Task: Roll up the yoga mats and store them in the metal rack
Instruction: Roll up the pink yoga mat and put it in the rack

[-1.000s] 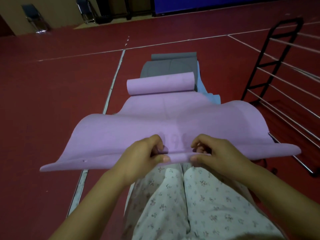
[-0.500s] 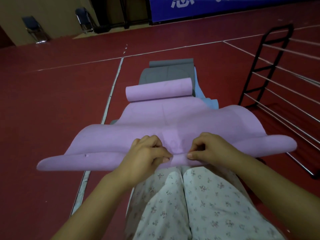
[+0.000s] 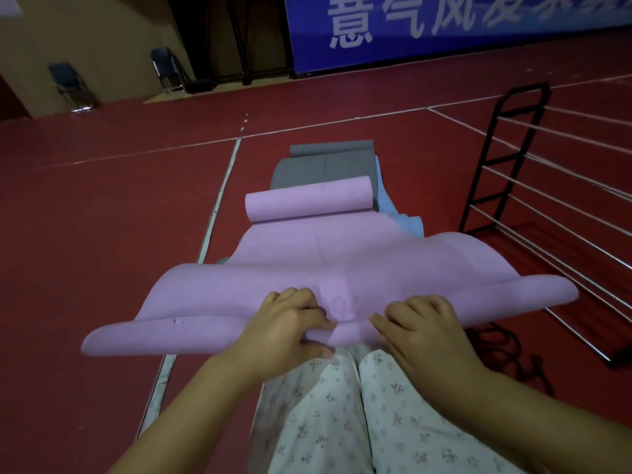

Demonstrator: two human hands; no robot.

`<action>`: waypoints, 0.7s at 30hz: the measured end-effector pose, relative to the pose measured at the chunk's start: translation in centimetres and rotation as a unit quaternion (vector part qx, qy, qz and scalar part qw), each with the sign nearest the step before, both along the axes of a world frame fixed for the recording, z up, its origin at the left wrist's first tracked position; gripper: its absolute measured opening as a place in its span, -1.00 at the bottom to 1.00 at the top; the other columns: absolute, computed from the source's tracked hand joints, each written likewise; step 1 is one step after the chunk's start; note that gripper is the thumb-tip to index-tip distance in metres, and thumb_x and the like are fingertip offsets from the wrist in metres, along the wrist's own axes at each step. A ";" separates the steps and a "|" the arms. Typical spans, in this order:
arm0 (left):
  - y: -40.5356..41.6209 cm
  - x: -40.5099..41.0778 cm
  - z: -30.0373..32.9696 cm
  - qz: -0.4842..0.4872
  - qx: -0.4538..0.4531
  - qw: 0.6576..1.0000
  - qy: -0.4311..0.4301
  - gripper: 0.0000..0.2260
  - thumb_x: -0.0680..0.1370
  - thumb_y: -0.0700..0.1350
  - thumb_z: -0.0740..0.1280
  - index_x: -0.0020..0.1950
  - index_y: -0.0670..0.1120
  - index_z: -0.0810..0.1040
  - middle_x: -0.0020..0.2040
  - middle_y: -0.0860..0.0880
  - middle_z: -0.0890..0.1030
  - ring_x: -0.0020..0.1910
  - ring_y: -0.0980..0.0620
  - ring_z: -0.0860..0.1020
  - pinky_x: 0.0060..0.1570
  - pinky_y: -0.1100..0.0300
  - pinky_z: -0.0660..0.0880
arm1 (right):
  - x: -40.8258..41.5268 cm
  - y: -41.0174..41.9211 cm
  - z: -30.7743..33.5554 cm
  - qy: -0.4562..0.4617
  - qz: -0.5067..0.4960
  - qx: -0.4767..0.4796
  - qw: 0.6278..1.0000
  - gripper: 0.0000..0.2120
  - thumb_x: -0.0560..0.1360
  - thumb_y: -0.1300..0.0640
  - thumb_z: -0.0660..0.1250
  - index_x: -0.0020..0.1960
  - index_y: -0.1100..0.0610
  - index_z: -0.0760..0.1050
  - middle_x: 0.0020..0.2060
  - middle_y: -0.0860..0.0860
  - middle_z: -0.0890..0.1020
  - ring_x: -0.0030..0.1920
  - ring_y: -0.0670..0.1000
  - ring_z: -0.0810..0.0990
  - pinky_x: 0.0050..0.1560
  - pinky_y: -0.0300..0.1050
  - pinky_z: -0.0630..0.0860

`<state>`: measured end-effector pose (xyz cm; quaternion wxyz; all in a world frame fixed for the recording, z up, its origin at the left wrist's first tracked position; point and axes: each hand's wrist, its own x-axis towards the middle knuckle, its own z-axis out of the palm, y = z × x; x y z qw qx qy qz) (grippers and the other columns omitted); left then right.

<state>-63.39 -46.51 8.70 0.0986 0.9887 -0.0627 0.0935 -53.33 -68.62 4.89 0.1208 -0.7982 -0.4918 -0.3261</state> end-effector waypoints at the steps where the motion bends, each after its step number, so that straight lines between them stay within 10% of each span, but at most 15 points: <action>1: 0.1 0.0 0.0 0.002 -0.005 1.000 0.003 -0.63 0.29 0.30 0.31 -0.01 0.16 0.58 -0.14 0.16 0.42 -0.13 0.10 0.41 -0.14 0.39 0.15 | -0.3 -0.1 0.1 -0.005 -0.018 -0.015 1.000 -0.71 0.36 0.01 0.24 -0.05 0.07 0.66 -0.26 -0.05 0.58 -0.22 0.05 0.48 -0.05 -0.04 0.28; 9: 0.8 0.4 0.8 0.006 -0.056 0.996 0.066 -0.61 0.36 0.23 0.37 0.14 0.16 0.60 -0.05 0.18 0.32 0.03 0.18 0.29 0.06 0.35 0.13 | -0.2 0.9 1.9 0.091 -0.022 -0.040 0.995 -0.41 -0.07 -0.02 0.64 -0.15 0.06 0.43 -0.42 -0.03 0.46 -0.42 0.06 0.49 0.25 0.11 0.27; 14: 1.5 1.0 1.0 0.014 -0.111 0.989 0.095 -0.49 0.28 0.39 0.27 0.13 0.21 0.61 -0.05 0.22 0.34 0.10 0.23 0.31 0.13 0.45 0.01 | 0.6 0.4 1.6 0.105 0.003 -0.027 0.994 -0.79 0.27 -0.03 0.43 -0.26 0.10 0.51 -0.37 0.00 0.48 -0.40 0.07 0.48 0.34 0.05 0.23; 21: 2.3 1.7 1.1 -0.024 -0.080 0.993 0.079 -0.54 0.35 0.36 0.19 0.15 0.24 0.59 -0.06 0.17 0.36 0.06 0.21 0.32 0.15 0.37 0.08 | 1.9 0.9 1.1 0.133 -0.011 -0.020 0.991 -0.78 0.37 -0.05 0.30 -0.25 0.09 0.60 -0.35 -0.01 0.57 -0.35 0.04 0.58 0.27 -0.03 0.29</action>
